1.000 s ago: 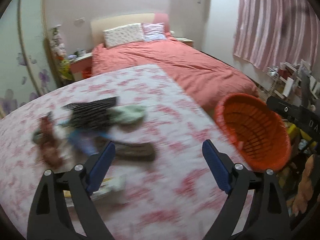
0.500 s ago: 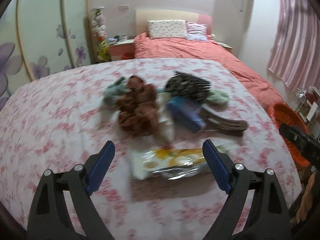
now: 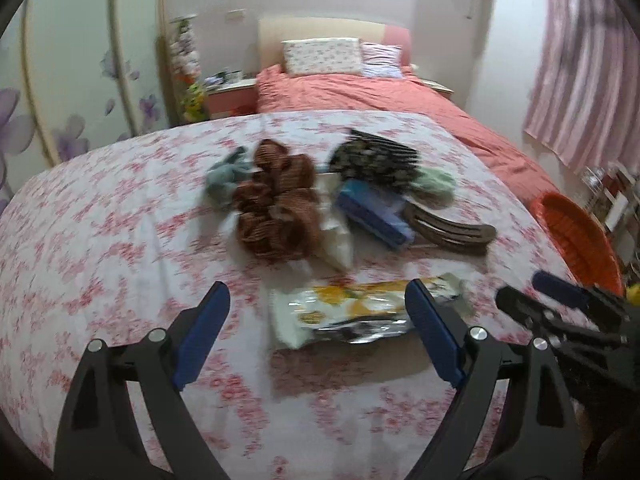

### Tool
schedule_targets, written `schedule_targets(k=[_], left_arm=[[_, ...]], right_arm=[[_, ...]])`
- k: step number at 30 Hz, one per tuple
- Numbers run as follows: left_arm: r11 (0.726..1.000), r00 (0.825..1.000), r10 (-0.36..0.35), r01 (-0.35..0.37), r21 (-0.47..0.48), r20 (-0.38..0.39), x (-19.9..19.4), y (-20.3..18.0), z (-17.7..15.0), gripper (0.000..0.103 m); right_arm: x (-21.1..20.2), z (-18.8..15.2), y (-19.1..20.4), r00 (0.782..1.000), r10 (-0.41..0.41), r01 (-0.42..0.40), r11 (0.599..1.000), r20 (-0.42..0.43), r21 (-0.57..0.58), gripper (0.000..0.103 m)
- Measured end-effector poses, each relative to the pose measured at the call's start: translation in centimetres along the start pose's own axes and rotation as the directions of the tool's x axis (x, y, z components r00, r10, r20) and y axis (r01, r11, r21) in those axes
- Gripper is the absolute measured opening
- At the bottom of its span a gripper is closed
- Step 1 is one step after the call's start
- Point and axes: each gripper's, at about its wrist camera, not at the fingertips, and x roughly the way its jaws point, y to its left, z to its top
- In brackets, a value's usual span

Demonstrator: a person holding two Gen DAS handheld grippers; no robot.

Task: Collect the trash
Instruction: 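Grasp the yellow snack wrapper with the left tool while the right tool returns to the table, then grasp the brown slotted shoe horn with the right tool while the left tool holds the wrapper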

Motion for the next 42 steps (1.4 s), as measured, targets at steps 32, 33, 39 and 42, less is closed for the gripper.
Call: schedule_targets(k=[32,33,39,42], left_arm=[[0.989,0.988,-0.124,0.131,0.074,-0.095,4.4,-4.5,1.0,0.014],[0.989,0.988,-0.126,0.132,0.066,-0.087,3.9,-4.1,0.9,0.013],[0.991,0.99,-0.131,0.131,-0.017,-0.057,1.9,-1.2,1.0,0.007],[0.988,0.99,-0.138,0.135,-0.07,-0.039,1.0,0.5,1.5,0.002]], right_arm=[[-0.4,0.7,-4.9,1.0,-0.018,0.016,0.991,0.015,0.13,0.06],[-0.3,0.8,-4.8,1.0,-0.015,0.013,0.991,0.015,0.129,0.06],[0.9,1.6,-3.6,1.0,0.0,-0.003,0.993,0.021,0.114,0.06],[1.6,2.8,-3.1,0.999,0.007,-0.011,0.994,0.034,0.112,0.06]])
